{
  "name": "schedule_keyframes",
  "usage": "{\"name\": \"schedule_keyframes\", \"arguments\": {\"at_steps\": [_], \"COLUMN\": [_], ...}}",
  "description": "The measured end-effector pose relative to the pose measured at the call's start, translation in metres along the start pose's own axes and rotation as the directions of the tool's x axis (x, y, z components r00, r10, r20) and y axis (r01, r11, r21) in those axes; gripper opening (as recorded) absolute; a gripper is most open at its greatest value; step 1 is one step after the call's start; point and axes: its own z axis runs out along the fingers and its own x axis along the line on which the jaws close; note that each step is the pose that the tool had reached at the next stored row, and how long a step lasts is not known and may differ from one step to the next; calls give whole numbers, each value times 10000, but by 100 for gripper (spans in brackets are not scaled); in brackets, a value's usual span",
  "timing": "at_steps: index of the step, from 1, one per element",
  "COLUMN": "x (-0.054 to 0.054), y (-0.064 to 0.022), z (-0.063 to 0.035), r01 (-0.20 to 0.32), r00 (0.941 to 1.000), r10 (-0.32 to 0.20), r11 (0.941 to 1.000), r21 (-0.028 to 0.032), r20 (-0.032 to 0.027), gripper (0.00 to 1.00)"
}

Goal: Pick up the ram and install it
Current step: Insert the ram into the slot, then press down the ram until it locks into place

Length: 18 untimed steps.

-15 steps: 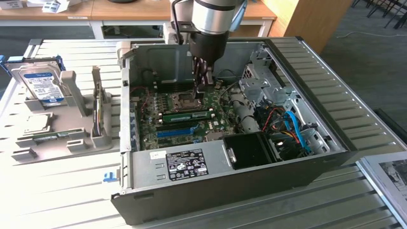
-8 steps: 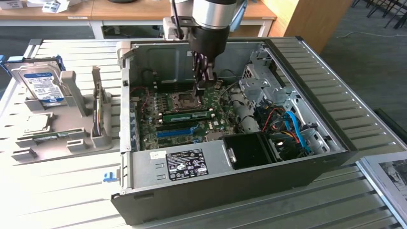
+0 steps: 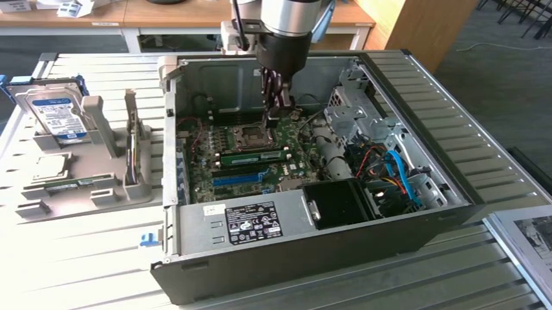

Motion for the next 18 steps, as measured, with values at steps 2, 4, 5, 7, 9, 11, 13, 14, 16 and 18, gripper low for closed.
{"name": "schedule_keyframes", "arguments": {"at_steps": [2, 4, 5, 7, 9, 11, 13, 14, 16, 18], "x": [0, 1, 1, 2, 3, 3, 3, 3, 3, 3], "y": [1, 2, 2, 3, 4, 5, 5, 5, 5, 5], "z": [-5, -13, -20, -37, -66, -76, -76, -76, -77, -77], "r01": [7, 10, 9, 9, 9, 9, 9, 9, 9, 9], "r00": [10000, 10000, 10000, 10000, 10000, 10000, 10000, 10000, 10000, 10000], "r10": [-7, -10, -9, -9, -9, -9, -9, -9, -9, -9], "r11": [10000, 10000, 10000, 10000, 10000, 10000, 10000, 10000, 10000, 10000], "r21": [33, 51, 55, 62, 67, 67, 67, 67, 66, 66], "r20": [0, -2, -1, 0, 1, 1, 2, 0, 0, 0], "gripper": [20, 20, 20, 20, 20, 20, 20, 20, 20, 20]}}
